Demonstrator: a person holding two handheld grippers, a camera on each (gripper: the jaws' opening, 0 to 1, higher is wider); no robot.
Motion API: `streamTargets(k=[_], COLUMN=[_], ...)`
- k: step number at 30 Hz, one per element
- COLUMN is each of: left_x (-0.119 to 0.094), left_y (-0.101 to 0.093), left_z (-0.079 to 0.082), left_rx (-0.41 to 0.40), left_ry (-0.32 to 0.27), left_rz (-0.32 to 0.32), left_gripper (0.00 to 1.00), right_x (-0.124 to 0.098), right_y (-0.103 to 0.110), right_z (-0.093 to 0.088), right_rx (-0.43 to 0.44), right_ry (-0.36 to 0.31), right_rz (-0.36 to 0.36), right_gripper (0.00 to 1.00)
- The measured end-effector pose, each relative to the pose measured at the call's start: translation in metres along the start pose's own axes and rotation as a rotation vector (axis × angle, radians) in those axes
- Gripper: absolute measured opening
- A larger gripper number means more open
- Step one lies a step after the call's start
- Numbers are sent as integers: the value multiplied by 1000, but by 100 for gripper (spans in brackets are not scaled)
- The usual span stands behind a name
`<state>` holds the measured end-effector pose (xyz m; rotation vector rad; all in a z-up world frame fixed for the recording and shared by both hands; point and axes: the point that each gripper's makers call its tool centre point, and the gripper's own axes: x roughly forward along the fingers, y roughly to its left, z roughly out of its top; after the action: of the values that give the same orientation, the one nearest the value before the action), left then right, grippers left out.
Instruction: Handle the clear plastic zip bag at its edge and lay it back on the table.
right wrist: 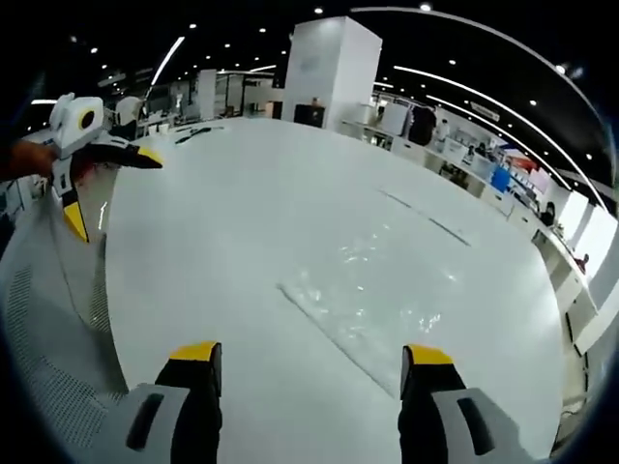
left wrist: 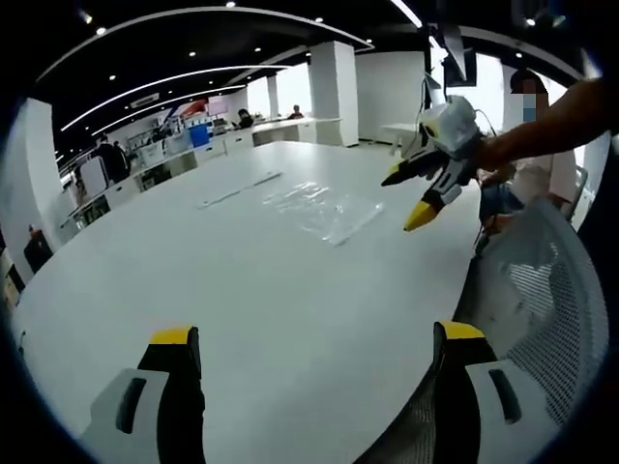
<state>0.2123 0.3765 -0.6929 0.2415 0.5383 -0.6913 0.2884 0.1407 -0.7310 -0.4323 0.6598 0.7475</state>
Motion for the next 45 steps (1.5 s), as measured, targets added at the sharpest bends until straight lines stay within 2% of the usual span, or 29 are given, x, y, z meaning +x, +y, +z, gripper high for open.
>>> streamTargets(k=[4, 12, 17, 24, 28, 36, 45], left_x=[0, 0, 0, 0, 0, -1, -3], left_y=[1, 4, 4, 5, 6, 5, 7], left_z=[1, -1, -4, -7, -8, -6, -8], left_rx=[-8, -11, -17, -26, -21, -14, -11], left_ry=[-8, -2, 13, 19, 25, 31, 40], left_rz=[2, 6, 4, 2, 3, -1, 3], left_gripper=[99, 99, 99, 99, 99, 99, 99], right_x=[4, 13, 16, 23, 27, 32, 39], right_y=[-5, -14, -13, -18, -19, -23, -16], right_z=[-5, -9, -8, -15, -21, -31, -29], right_rx=[9, 20, 16, 27, 64, 68, 121], right_ry=[27, 49, 64, 99, 115, 152, 164], right_rz=[-1, 6, 14, 33, 45, 53, 89], right_gripper=[69, 69, 68, 65, 58, 50, 40])
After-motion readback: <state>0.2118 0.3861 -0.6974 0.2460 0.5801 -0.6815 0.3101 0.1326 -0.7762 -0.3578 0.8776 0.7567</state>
